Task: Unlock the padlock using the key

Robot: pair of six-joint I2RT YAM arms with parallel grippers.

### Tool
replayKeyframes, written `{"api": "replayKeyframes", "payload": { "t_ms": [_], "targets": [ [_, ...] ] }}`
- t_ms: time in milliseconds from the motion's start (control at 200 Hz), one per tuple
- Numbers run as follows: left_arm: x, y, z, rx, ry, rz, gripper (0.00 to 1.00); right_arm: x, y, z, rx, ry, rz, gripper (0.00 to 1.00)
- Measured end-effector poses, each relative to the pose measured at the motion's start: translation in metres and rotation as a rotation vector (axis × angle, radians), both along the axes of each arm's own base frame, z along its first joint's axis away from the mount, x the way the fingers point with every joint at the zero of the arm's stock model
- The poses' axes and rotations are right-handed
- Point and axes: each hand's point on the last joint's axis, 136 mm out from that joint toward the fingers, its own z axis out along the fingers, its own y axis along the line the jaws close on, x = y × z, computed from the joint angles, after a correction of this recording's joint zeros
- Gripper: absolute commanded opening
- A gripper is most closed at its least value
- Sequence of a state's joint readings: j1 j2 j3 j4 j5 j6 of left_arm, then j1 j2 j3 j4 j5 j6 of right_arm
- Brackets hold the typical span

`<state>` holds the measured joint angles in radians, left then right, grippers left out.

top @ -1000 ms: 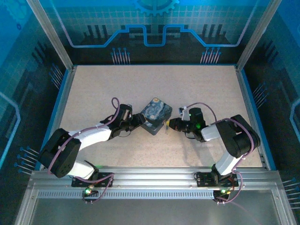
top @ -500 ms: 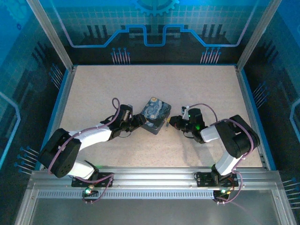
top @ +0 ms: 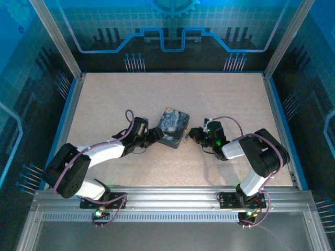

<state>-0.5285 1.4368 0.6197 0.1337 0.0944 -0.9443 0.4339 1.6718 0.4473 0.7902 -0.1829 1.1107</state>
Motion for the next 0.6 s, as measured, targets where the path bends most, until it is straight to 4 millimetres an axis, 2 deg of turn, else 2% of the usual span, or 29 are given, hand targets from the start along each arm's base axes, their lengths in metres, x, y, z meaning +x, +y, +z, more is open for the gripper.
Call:
{"api": "replayKeyframes", "payload": {
  "t_ms": [250, 455, 535, 600],
  "targets": [
    [0.0, 0.0, 0.0, 0.001, 0.002, 0.0, 0.64, 0.012, -0.005, 0.005, -0.014, -0.024, -0.052, 0.0],
    [0.0, 0.004, -0.002, 0.009, 0.009, 0.006, 0.67, 0.012, -0.011, 0.004, -0.051, -0.03, -0.053, 0.0],
    [0.0, 0.006, -0.003, 0.007, 0.013, 0.004, 0.67, 0.011, -0.017, 0.012, -0.079, -0.05, -0.052, 0.0],
    [0.002, 0.008, -0.003, 0.008, 0.015, 0.003, 0.68, 0.007, -0.023, 0.027, -0.108, -0.083, -0.04, 0.0]
  ]
}}
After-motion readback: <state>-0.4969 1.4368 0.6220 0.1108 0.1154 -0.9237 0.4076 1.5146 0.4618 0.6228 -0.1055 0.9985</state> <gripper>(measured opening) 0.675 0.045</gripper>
